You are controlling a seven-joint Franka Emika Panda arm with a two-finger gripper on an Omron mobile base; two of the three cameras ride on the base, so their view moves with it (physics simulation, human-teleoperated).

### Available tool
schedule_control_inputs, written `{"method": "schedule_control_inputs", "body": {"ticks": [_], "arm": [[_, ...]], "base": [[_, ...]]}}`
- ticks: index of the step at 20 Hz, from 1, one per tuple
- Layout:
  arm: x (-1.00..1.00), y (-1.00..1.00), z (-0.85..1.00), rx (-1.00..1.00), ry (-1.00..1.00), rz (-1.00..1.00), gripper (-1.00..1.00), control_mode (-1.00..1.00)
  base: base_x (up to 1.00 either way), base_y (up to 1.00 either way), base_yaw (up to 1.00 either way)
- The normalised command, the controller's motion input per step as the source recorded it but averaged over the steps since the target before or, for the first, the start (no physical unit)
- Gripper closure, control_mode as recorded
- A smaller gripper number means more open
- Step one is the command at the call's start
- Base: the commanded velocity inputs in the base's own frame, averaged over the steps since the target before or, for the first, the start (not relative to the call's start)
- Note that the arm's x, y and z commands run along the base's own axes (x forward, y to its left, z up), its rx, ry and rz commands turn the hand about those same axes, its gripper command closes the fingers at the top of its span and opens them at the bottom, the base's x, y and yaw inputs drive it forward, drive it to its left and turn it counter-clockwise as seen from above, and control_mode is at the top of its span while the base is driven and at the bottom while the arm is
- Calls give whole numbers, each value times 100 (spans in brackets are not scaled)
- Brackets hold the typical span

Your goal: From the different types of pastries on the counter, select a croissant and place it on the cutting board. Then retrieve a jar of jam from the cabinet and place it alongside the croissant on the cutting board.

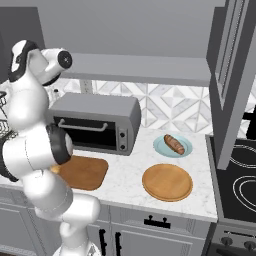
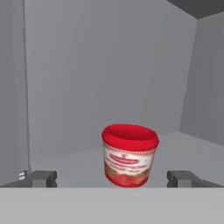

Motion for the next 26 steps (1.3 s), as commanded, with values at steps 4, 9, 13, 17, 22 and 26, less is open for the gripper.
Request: {"method": "schedule_control_inputs", "body": {"ticks": [4,9,13,17,22,26], "arm": [[54,53,-14,0,0,0,-100,-100],[57,48,-12,0,0,0,-100,-100],[50,46,-4,0,1,0,100,-100],[24,11,1,-8,14,0,100,-100],[22,-81,-3,-3,1,0,100,-100],[13,-99,-8,0,-4,0,100,-100]], "base": [[0,0,0],[0,0,0],[0,0,0],[0,0,0],[0,0,0],[0,0,0]]}}
